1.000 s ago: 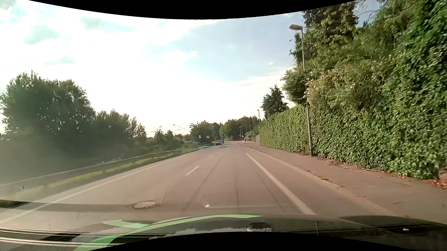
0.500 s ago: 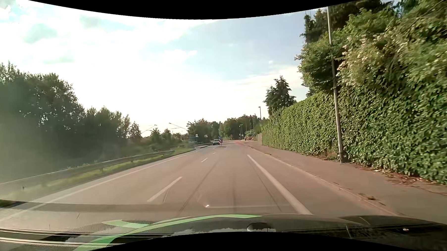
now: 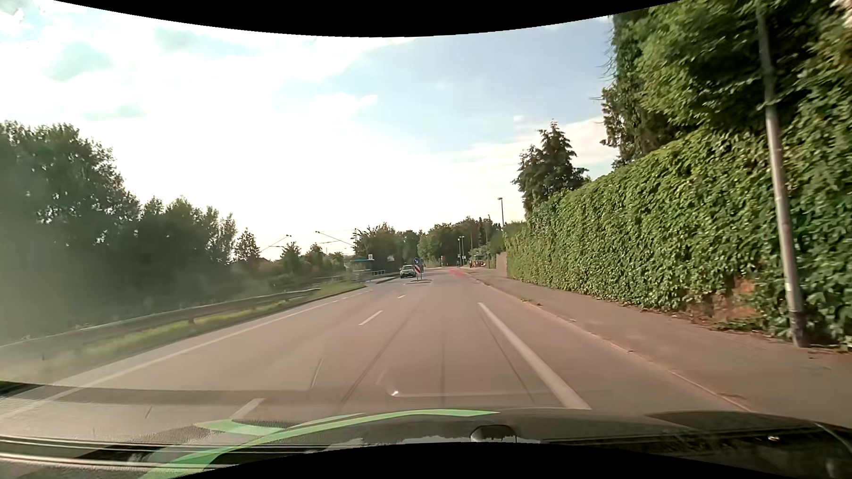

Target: Follow the waypoints while adhering to traffic rules and regulations

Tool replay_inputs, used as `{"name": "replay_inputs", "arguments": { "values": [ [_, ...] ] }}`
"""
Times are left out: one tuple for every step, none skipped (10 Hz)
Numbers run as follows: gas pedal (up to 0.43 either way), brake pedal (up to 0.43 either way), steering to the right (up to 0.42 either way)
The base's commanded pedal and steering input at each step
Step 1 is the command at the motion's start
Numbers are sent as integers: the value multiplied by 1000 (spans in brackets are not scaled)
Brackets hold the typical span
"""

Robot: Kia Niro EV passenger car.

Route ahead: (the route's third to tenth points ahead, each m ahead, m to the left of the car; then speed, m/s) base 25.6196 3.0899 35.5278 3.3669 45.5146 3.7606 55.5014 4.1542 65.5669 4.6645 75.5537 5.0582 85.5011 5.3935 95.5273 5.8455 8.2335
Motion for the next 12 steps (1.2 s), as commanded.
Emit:
{"name": "replay_inputs", "arguments": {
  "values": [
    [150,0,-7],
    [150,0,-7],
    [150,0,-7],
    [150,0,-7],
    [150,0,-7],
    [150,0,-6],
    [150,0,-5],
    [150,0,-5],
    [118,0,-3],
    [98,0,0],
    [98,0,1],
    [98,0,1]
  ]
}}
